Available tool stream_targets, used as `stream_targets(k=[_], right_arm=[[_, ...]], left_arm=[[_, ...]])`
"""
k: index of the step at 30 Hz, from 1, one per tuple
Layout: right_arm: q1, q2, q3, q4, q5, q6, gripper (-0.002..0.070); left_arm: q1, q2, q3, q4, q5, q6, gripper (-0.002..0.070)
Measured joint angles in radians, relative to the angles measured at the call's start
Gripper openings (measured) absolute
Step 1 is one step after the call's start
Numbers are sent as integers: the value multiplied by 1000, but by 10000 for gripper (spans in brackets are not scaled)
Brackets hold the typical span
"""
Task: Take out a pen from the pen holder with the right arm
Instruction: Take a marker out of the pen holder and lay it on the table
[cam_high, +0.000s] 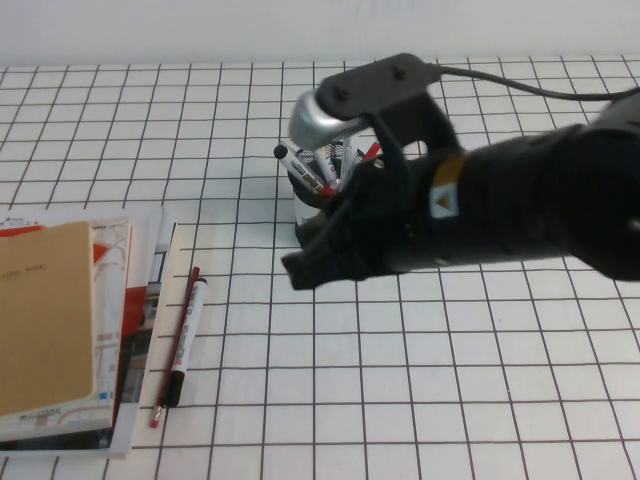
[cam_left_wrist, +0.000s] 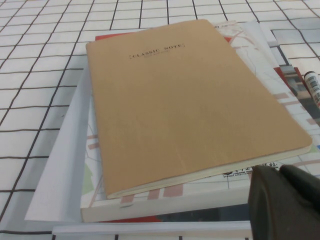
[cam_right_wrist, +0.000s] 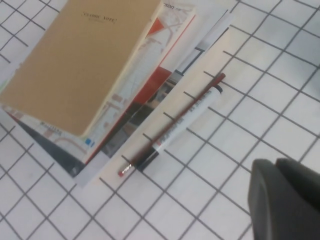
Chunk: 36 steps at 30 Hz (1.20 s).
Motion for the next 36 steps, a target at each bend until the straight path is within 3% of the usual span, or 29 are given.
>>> stream_targets(k=[6,11,18,23,29,32,36], right_arm=[[0,-221,140,-57,86,0,-14],[0,-360,199,-112,274,0,-15],[0,-453,248,-113,515,0,-15],[0,-467,250,-118,584,0,-15],[0,-492,276,-193,555,0,-15],[-30,-555,379,-233,440,0,-15],[-163,-687,608,-248,200,0,-15]], left_arm=[[0,0,0,0,0,0,-4],[0,0,0,0,0,0,-4],[0,0,0,0,0,0,-5],[0,0,0,0,0,0,-4],[0,0,0,0,0,0,-4],[0,0,0,0,0,0,-4],[0,0,0,0,0,0,-4]])
